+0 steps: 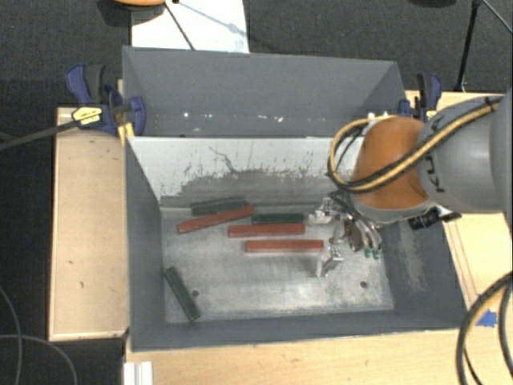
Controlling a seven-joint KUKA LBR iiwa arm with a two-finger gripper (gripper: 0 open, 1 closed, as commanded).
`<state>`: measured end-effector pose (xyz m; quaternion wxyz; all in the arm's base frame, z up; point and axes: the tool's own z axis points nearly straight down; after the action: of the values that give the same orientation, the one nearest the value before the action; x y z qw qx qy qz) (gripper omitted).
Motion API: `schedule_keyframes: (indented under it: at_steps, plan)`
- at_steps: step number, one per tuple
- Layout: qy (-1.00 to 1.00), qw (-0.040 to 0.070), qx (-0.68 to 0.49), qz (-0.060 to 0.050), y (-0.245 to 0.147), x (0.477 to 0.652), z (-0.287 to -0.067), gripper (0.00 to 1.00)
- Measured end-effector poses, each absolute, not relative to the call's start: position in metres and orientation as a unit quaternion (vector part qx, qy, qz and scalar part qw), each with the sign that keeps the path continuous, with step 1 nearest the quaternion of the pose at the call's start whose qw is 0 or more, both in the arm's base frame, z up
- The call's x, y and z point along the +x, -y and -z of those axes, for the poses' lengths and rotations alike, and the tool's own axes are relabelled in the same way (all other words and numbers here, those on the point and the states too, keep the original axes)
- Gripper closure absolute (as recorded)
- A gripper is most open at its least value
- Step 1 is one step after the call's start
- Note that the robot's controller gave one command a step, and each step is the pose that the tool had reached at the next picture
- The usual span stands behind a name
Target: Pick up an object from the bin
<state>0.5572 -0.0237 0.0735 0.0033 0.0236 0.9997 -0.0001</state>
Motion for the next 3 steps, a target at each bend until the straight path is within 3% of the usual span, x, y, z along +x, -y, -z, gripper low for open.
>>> schedule_keyframes:
  at_steps: [1,2,3]
  plan:
    - [-1.0,0.008,0.023,0.0,0.0233,0.5601,-0.076,1.0]
    - [-1.0,0.005,0.022,0.0,0.0234,0.5576,-0.0736,0.0]
    - [-1.0,0.008,0.022,0.0,0.0233,0.5601,-0.076,1.0]
